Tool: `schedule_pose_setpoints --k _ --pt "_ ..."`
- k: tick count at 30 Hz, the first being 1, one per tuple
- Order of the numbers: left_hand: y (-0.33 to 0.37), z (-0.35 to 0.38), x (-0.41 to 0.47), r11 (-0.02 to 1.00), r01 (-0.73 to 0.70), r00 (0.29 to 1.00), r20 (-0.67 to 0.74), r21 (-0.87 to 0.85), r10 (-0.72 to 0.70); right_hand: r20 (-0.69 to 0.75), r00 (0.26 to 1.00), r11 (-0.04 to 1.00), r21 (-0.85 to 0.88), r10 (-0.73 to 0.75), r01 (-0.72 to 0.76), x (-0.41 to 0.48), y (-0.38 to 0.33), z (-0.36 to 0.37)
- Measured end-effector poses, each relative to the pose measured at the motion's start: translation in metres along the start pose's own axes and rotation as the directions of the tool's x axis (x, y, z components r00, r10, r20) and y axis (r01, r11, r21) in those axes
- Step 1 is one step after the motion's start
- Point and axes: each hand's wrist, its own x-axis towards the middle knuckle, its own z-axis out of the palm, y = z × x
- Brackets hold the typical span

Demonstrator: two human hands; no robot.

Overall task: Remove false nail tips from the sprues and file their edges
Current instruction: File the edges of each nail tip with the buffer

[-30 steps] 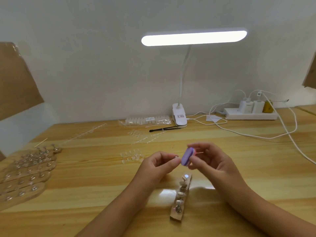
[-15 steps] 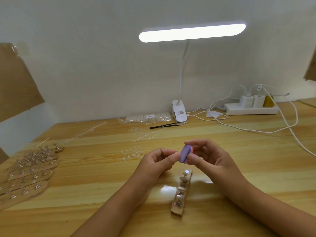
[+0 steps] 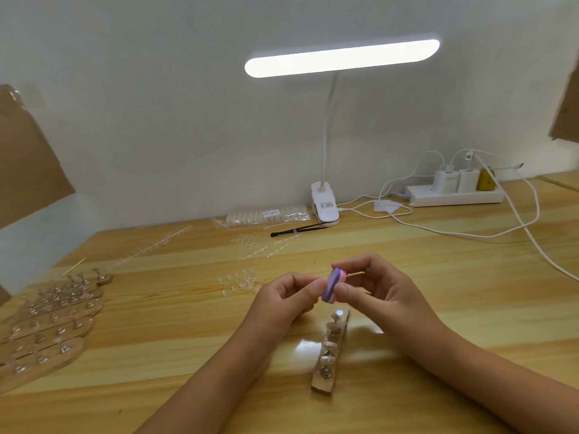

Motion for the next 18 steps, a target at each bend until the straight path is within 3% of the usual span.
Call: schedule_pose_setpoints --k 5,9,12,18 --pt "0.0 0.001 0.0 1.0 -0.023 1.0 0.0 0.0 0.023 0.04 0.999 0.999 0.019 0.029 -0.03 0.002 0.001 0.002" --pt "0.0 0.002 0.001 1.0 0.007 1.0 -0.016 -0.018 -0.008 -0.139 0.99 0.983 0.184 0.031 -0.005 0.005 -0.005 -0.005" --pt "0.0 0.001 0.002 0.997 0.024 0.999 -0.031 -0.078 -0.026 -0.175 0.979 0.961 0.273 0.103 -0.052 0.006 -0.005 -0.013" --pt "0.0 -0.001 0.002 0.99 0.008 1.0 -0.023 -0.144 -0.011 0.038 0.991 0.991 0.006 0.13 -0.131 0.002 -0.002 0.0"
